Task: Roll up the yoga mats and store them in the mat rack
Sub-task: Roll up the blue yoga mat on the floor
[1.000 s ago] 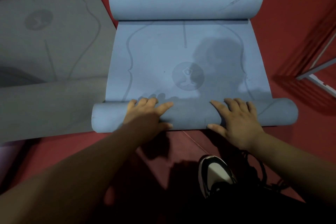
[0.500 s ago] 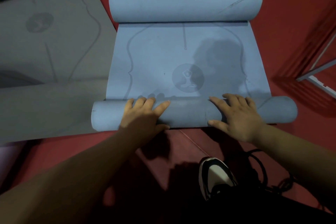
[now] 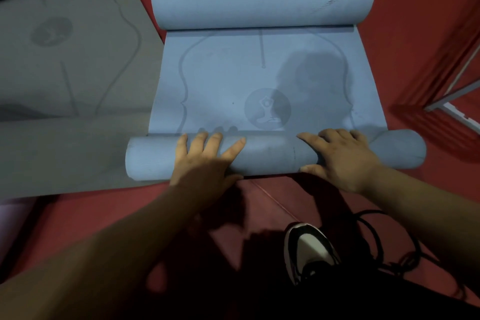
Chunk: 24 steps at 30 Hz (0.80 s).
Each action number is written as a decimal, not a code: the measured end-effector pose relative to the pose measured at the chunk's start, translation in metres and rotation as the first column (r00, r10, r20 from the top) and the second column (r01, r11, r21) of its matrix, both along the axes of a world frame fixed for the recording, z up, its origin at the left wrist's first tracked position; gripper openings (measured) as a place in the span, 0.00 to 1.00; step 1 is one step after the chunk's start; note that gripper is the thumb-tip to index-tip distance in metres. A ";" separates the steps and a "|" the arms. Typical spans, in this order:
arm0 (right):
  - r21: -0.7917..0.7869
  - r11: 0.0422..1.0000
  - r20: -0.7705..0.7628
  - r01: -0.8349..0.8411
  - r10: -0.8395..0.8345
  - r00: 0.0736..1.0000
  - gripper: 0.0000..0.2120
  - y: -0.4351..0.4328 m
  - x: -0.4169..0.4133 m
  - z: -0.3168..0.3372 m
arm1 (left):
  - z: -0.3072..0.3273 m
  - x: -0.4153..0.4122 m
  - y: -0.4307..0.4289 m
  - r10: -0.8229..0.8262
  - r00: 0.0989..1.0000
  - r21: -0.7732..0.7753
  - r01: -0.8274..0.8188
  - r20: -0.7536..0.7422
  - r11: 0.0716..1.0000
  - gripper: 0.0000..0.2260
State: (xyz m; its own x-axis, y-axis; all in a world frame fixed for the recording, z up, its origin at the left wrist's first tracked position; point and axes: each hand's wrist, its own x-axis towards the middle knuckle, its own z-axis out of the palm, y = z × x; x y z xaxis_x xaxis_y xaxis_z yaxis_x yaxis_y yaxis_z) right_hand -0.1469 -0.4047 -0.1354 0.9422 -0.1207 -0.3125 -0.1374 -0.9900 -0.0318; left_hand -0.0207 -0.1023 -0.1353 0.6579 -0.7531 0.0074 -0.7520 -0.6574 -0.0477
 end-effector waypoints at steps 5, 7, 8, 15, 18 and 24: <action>0.031 1.000 -0.096 -0.003 0.006 0.995 0.39 0.000 0.013 0.007 | -0.002 0.017 -0.004 -0.015 0.998 0.066 0.019 -0.053 0.998 0.39; 0.070 0.997 -0.136 0.018 -0.009 0.991 0.37 -0.001 0.014 0.010 | -0.003 0.023 -0.003 -0.068 0.996 0.057 0.071 -0.058 0.996 0.37; 0.091 0.995 -0.157 0.031 -0.017 0.987 0.37 -0.001 0.013 0.011 | -0.003 0.025 -0.004 -0.093 0.994 0.047 0.096 -0.062 0.994 0.36; 0.202 0.976 -0.313 0.088 -0.020 0.949 0.36 -0.007 -0.007 0.017 | 0.015 0.016 -0.011 -0.183 0.971 0.145 0.205 -0.154 0.968 0.38; 0.286 0.948 -0.421 0.139 -0.006 0.907 0.36 -0.010 -0.015 0.019 | 0.019 0.007 -0.015 -0.135 0.951 0.266 0.212 -0.279 0.940 0.37; 0.364 0.908 -0.525 0.210 0.014 0.851 0.35 -0.009 -0.047 0.022 | 0.014 -0.020 -0.009 -0.145 0.872 0.239 0.283 -0.467 0.929 0.35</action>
